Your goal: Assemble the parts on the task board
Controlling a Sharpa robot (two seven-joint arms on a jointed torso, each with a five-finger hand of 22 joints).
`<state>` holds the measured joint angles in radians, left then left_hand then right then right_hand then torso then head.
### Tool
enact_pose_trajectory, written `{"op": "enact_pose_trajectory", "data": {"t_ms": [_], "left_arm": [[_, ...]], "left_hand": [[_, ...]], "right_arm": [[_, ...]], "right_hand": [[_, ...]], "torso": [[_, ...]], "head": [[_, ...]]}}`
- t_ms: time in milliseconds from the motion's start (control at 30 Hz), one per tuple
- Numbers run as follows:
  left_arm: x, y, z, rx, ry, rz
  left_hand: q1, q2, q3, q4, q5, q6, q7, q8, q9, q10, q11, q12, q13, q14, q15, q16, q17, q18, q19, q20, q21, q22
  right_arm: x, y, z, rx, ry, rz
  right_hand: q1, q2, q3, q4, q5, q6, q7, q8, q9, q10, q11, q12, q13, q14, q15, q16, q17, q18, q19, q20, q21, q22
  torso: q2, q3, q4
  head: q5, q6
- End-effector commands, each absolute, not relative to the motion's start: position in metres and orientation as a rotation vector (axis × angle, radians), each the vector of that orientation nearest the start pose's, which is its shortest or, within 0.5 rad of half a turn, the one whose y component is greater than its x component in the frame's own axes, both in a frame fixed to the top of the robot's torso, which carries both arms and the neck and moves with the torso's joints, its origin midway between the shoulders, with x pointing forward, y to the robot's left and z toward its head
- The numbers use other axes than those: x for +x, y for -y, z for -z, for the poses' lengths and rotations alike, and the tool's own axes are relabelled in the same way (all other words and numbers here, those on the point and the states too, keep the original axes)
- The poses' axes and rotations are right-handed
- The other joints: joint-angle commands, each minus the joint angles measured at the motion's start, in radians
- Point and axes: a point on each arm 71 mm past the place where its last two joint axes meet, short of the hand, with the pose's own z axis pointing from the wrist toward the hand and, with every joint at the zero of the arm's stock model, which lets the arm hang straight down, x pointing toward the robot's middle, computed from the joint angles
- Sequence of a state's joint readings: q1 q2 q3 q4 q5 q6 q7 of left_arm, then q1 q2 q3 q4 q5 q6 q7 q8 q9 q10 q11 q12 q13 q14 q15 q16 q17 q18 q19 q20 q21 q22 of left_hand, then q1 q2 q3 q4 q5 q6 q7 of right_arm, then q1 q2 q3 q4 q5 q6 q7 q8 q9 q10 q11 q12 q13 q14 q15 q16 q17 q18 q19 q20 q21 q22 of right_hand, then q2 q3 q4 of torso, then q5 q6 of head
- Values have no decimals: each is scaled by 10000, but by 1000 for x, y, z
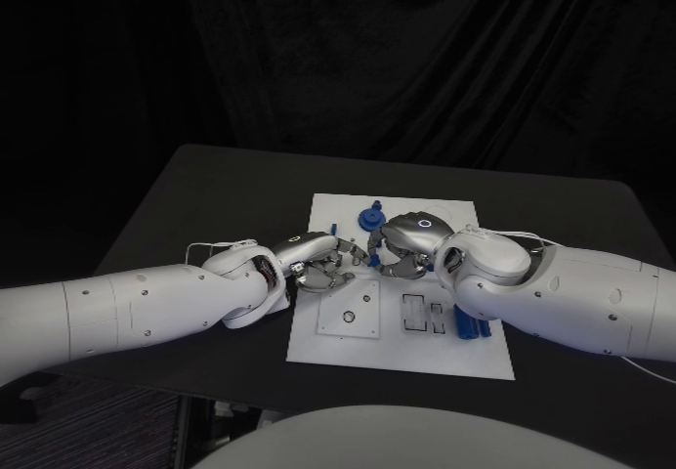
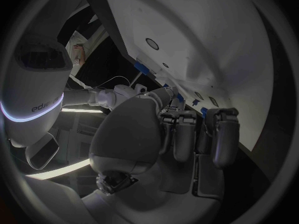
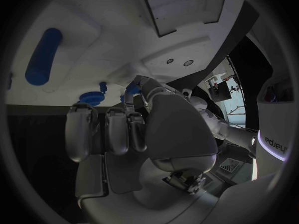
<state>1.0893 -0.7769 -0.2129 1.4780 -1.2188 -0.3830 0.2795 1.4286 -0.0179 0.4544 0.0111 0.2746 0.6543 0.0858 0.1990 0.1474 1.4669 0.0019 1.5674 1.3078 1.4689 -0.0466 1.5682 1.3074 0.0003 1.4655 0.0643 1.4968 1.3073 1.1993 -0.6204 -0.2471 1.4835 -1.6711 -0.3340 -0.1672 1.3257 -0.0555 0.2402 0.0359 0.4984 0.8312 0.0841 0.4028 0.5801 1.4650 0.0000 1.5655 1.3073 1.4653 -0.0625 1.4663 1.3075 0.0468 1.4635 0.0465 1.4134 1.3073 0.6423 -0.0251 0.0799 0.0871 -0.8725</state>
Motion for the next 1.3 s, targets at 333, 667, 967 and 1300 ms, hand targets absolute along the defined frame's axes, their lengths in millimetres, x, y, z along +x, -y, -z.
{"op": "enact_pose_trajectory", "data": {"t_ms": [333, 667, 967, 1300], "left_arm": [[426, -168, 289, 1645, -18128, 10672], [427, -170, 290, 1484, -18153, 10444], [427, -171, 291, 1384, -18202, 10310], [427, -169, 291, 1399, -18070, 10376]], "left_hand": [[-70, -105, 79, 33, 60, 210, 19, -14, 0, 1039, -36, 34, 2630, 1019, -63, 26, 2634, 206, 625, -56, -65, 2360], [-102, -123, 85, 53, 62, 229, 71, -65, -27, 1039, -8, 34, 2630, 1019, -50, 26, 2634, 209, 618, -53, -80, 2355], [-116, -141, 118, 59, 76, 299, 154, -135, -67, 1039, 62, 34, 2630, 1019, 3, 26, 2634, 215, 601, -22, -111, 2344], [-106, -158, 138, 44, 79, 228, 138, -233, -112, 1039, 65, 34, 2630, 1019, 20, 26, 2634, 220, 590, -3, -132, 2337]], "right_arm": [[445, 99, 250, -5088, -16765, -6695], [444, 99, 249, -5088, -16709, -6782], [443, 98, 249, -5129, -16769, -6776], [443, 96, 250, -5224, -16942, -6714]], "right_hand": [[-53, 15, 65, -23, -5, 56, -4, 25, 250, 1000, 35, 7, 2569, 738, -25, -2, 1071, -92, 438, -36, 18, 2137], [-30, 24, 133, -48, 64, 99, 14, 35, 255, 1023, 60, 25, 2595, 736, -2, -8, 1059, -93, 440, -20, 20, 2137], [-8, 13, 171, -76, 108, 118, 20, 38, 258, 1015, 67, 19, 2586, 733, 5, -15, 1048, -91, 437, -11, 10, 2134], [-36, -7, 177, -71, 73, 119, 32, 31, 256, 1006, 78, 11, 2575, 730, 13, -23, 1035, -87, 430, -4, -6, 2129]], "torso": [[-3, 0, 1], [-2, -1, 1], [-1, -2, 0], [3, -1, 6]], "head": [[-9, -1], [12, -1], [22, -1], [53, -1]]}}
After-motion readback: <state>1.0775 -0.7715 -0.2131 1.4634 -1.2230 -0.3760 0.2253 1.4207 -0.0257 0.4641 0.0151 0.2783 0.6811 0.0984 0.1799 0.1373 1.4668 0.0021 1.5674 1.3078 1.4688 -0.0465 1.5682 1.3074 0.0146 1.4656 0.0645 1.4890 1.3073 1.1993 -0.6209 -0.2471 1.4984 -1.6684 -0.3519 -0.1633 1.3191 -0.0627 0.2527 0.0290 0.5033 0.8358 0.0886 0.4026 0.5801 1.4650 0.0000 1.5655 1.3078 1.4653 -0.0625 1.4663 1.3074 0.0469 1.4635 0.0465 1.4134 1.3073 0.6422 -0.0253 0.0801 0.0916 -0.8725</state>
